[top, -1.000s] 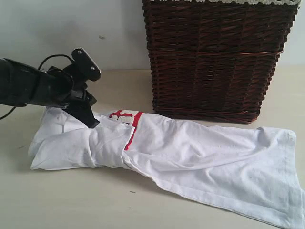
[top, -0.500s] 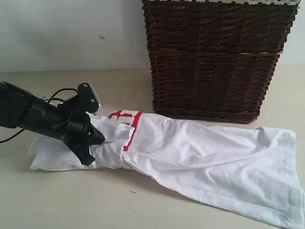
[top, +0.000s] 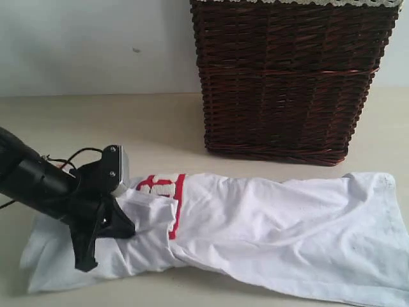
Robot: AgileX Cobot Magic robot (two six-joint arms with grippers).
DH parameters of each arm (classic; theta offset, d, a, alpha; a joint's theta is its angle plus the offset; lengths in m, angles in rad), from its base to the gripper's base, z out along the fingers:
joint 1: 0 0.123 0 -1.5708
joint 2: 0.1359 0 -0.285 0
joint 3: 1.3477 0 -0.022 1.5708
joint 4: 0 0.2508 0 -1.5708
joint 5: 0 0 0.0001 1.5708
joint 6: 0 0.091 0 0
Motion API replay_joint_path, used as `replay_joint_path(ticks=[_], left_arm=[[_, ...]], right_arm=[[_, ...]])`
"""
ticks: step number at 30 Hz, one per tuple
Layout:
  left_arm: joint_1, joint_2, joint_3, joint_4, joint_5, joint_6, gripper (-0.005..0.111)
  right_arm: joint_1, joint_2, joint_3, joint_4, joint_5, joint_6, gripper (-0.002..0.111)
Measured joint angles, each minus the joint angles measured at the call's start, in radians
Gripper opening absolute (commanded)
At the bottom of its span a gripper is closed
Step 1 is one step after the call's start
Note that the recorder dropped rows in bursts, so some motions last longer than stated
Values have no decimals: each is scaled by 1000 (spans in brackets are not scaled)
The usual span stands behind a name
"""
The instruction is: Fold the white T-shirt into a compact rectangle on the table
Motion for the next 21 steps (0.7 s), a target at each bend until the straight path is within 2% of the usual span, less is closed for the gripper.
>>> replay_joint_path(ticks=[3, 10, 16, 21], left_arm=[[-2, -3, 19, 12, 104, 2, 7], [-77, -3, 12, -18, 129, 2, 7], [-98, -26, -22, -88, 49, -75, 7], [-50, -140, -71, -102, -72, -146, 7]], right_arm=[[0, 0, 0, 0, 0, 0, 21], [0, 0, 0, 0, 0, 0, 21], [0, 0, 0, 0, 0, 0, 21], [0, 0, 0, 0, 0, 0, 21]])
